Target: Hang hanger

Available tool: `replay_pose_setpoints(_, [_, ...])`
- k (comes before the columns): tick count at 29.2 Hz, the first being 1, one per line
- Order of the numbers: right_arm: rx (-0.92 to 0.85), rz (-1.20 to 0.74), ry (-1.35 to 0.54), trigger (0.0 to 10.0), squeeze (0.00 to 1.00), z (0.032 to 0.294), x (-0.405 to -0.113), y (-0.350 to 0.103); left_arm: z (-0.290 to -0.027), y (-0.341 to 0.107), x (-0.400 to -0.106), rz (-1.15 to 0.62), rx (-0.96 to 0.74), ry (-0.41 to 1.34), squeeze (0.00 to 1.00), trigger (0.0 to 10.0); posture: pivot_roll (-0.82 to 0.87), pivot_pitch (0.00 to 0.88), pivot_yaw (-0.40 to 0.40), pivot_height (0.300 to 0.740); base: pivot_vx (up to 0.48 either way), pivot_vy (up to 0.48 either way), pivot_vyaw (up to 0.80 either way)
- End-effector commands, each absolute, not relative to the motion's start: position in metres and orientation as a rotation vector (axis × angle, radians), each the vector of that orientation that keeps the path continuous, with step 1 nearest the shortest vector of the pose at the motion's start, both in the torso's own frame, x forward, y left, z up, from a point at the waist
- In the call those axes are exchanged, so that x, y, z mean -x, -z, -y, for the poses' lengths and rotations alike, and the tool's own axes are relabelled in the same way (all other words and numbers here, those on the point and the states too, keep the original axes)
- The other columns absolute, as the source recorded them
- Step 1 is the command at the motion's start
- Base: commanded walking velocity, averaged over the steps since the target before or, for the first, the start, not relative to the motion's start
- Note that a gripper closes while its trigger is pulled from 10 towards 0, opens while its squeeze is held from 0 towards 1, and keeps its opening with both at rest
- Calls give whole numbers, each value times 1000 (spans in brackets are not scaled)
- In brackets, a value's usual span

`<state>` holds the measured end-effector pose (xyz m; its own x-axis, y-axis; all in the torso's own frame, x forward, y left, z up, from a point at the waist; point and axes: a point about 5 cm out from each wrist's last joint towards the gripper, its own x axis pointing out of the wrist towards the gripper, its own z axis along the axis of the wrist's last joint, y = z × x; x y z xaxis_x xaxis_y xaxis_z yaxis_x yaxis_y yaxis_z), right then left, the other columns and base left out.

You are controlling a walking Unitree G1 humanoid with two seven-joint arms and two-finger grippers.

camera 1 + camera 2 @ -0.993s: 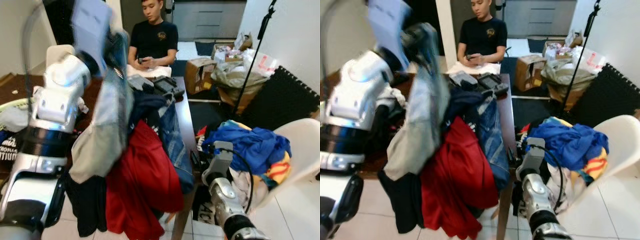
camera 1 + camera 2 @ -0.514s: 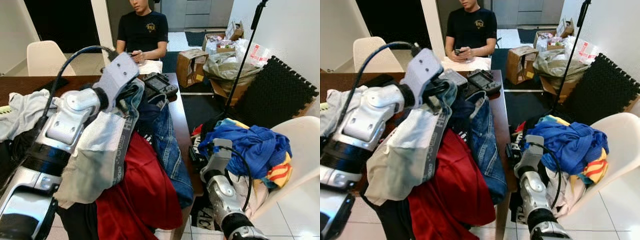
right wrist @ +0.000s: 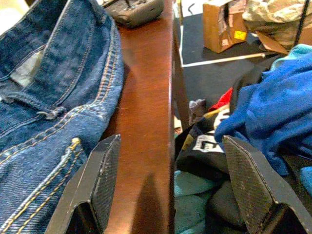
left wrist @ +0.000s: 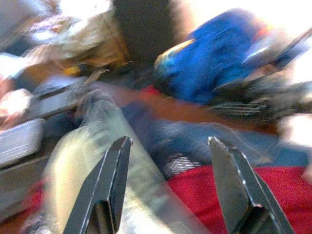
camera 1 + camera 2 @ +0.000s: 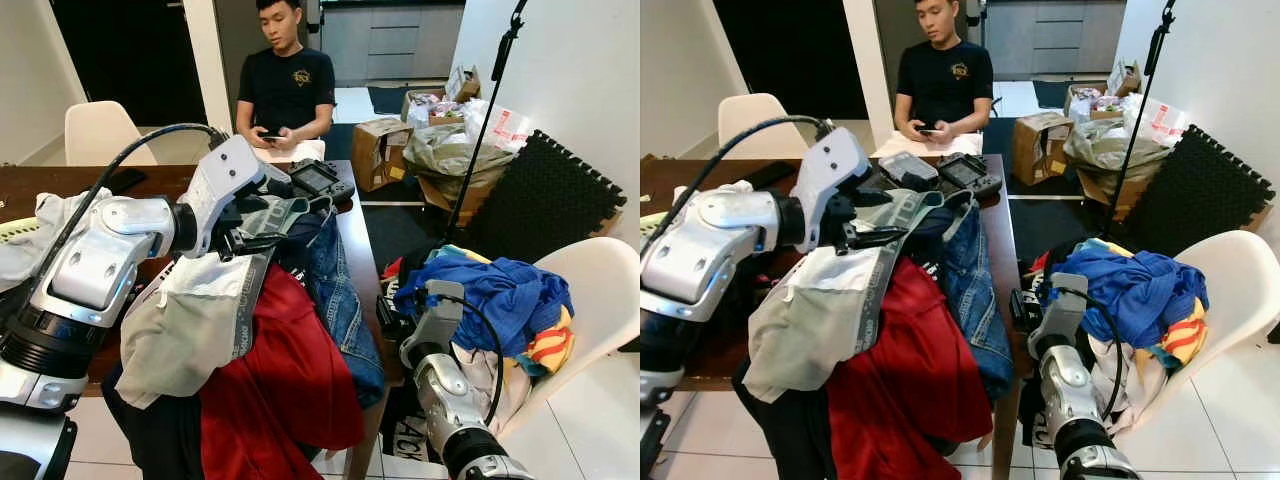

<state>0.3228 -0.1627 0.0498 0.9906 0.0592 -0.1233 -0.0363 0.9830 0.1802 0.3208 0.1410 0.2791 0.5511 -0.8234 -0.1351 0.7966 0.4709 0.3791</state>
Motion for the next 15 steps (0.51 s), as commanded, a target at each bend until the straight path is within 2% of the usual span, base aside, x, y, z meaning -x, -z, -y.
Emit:
replay_pose_setpoints(1, [-188,-147,-56,10000,0,159,-322,-47,-136,-290,-314,132,-370,1030,0,10000,90,0,11,740,0,0,0])
replay_pose_setpoints(3, [-188,-147,-56,10000,0,159,-322,-47,-136,-290,-314,132,-370,1030,0,10000,90,0,11,740,0,0,0])
replay_pose_setpoints(4, [-195,-132,-57,10000,0,158,-325,-51,-129,-295,-320,196,-243,923,0,10000,92,0,10,740,0,0,0])
replay_pose_setpoints(5, [-210,-86,-71,10000,0,154,-331,-62,-126,-279,-331,205,-198,714,0,10000,84,0,12,740,0,0,0])
replay_pose_setpoints(6, [-210,-86,-71,10000,0,154,-331,-62,-126,-279,-331,205,-198,714,0,10000,84,0,12,740,0,0,0])
replay_pose_setpoints(8, [-224,-20,-100,10000,0,148,-340,-80,-126,-250,-342,166,-199,426,0,10000,77,0,5,740,0,0,0])
replay_pose_setpoints(9, [-225,-1,-113,10000,0,146,-343,-85,-129,-244,-342,150,-208,355,0,10000,77,0,5,740,0,0,0])
replay_pose_setpoints(10, [-225,-1,-113,10000,0,146,-343,-85,-129,-244,-342,150,-208,355,0,10000,77,0,5,740,0,0,0])
replay_pose_setpoints(11, [-269,89,-139,10000,0,139,-351,-109,-136,-241,-340,169,-190,219,0,10000,80,0,1,740,0,0,0])
replay_pose_setpoints(15, [-274,174,-173,10000,0,135,-358,-134,-141,-242,-334,174,-150,148,0,10000,77,0,-12,740,0,0,0])
